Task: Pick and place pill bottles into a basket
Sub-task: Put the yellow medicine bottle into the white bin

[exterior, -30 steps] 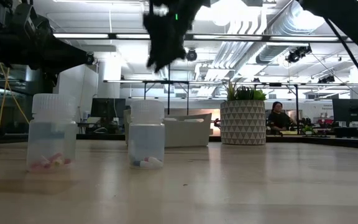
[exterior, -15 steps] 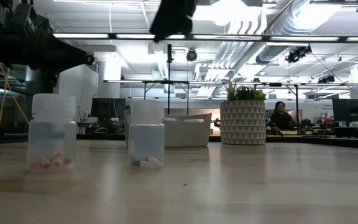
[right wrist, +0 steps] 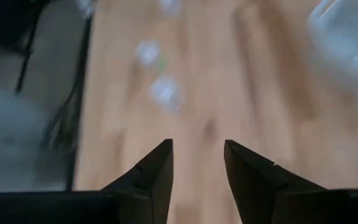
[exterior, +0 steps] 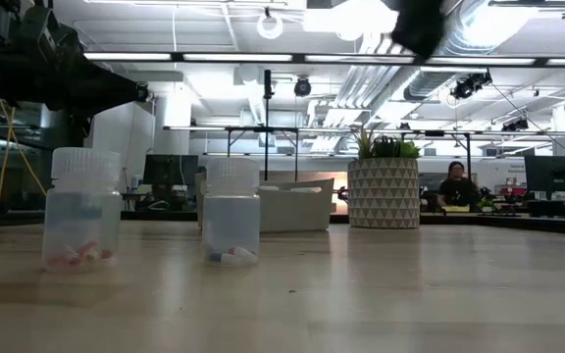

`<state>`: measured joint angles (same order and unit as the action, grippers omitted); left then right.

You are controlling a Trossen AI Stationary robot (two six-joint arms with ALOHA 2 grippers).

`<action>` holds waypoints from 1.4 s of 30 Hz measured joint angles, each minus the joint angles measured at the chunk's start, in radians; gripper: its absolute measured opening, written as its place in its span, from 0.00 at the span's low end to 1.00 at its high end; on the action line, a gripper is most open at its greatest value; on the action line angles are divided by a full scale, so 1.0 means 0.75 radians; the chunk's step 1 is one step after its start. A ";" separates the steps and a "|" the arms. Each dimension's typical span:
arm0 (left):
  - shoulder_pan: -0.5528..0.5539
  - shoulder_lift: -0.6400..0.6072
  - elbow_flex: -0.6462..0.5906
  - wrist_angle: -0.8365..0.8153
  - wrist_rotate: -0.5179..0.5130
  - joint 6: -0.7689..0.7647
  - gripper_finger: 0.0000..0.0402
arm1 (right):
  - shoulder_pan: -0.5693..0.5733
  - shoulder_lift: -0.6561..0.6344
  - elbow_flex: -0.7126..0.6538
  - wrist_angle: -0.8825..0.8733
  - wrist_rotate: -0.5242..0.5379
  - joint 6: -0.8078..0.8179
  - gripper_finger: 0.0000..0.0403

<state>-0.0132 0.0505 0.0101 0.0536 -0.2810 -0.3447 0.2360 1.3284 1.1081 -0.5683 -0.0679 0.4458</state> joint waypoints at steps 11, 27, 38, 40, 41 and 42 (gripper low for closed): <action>0.000 0.000 0.000 0.000 -0.005 0.000 0.30 | 0.576 -0.161 -0.191 -0.038 0.120 0.400 0.33; 0.000 0.000 0.000 0.005 -0.068 -0.001 0.30 | 0.785 -0.116 -0.187 0.337 0.401 0.486 0.33; 0.000 0.000 0.000 0.005 -0.070 -0.001 0.30 | 0.810 0.024 -0.187 0.053 0.155 0.403 0.59; 0.000 0.000 0.000 0.005 -0.070 -0.001 0.30 | 0.832 0.060 -0.187 -0.006 0.123 0.444 0.64; 0.000 0.000 0.000 0.005 -0.070 -0.001 0.30 | 0.840 0.076 -0.187 -0.021 0.115 0.467 0.65; 0.000 0.000 0.000 0.005 -0.070 -0.001 0.30 | 0.848 0.090 -0.187 -0.026 0.110 0.487 0.66</action>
<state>-0.0132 0.0505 0.0101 0.0574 -0.3332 -0.3450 0.8720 1.3956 0.9676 -0.5875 0.0147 0.8111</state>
